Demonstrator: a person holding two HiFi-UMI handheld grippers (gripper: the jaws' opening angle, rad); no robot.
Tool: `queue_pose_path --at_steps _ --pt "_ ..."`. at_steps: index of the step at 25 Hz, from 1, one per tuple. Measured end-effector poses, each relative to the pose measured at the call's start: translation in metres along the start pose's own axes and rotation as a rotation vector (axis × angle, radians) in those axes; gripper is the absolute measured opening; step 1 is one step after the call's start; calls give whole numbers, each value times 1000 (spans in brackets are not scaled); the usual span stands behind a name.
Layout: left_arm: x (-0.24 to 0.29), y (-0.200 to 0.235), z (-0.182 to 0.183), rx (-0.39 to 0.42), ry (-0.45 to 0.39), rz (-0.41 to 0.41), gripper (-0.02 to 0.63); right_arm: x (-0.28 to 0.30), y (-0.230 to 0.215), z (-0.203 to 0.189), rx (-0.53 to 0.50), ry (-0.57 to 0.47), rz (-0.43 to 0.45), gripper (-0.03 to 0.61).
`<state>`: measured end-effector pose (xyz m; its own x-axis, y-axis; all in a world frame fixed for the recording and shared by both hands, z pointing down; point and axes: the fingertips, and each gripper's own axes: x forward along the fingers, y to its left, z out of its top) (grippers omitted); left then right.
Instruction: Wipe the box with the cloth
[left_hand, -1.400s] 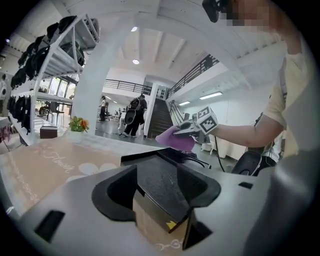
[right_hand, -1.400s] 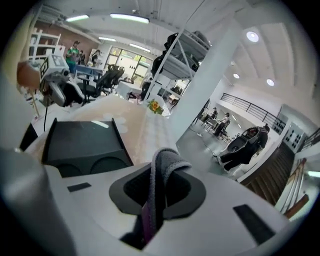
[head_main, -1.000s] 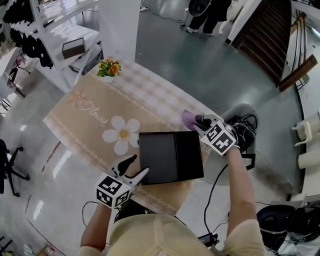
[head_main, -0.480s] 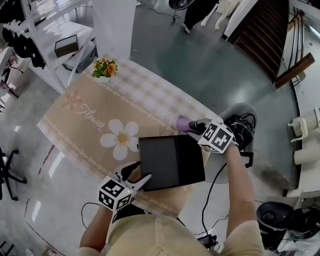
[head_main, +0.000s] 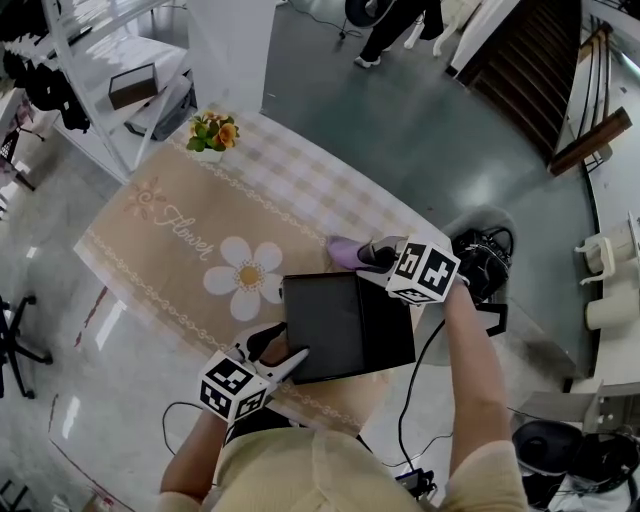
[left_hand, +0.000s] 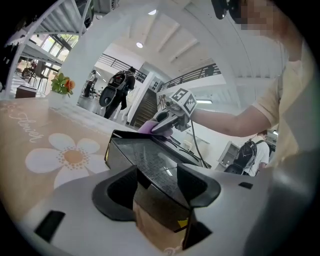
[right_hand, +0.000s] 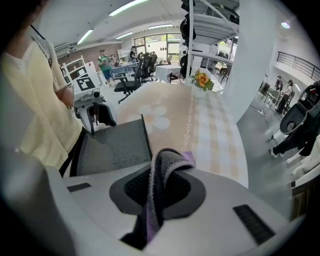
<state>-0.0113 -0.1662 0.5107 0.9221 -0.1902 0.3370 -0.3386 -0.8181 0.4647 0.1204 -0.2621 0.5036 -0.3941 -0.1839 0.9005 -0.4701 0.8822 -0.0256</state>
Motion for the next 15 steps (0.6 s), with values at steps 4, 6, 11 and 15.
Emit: queue_pose_path --at_steps 4,6,11,15 --pt "-1 1 -2 2 0 -6 252 12 10 20 -16 -24 33 55" --pt "-2 0 -2 2 -1 -9 253 16 15 32 -21 -43 49 55" --pt "-5 -1 -2 -1 -10 -10 252 23 28 56 -45 -77 83 55" --pt "-11 2 -1 -5 -22 3 252 30 35 72 -65 -92 103 55"
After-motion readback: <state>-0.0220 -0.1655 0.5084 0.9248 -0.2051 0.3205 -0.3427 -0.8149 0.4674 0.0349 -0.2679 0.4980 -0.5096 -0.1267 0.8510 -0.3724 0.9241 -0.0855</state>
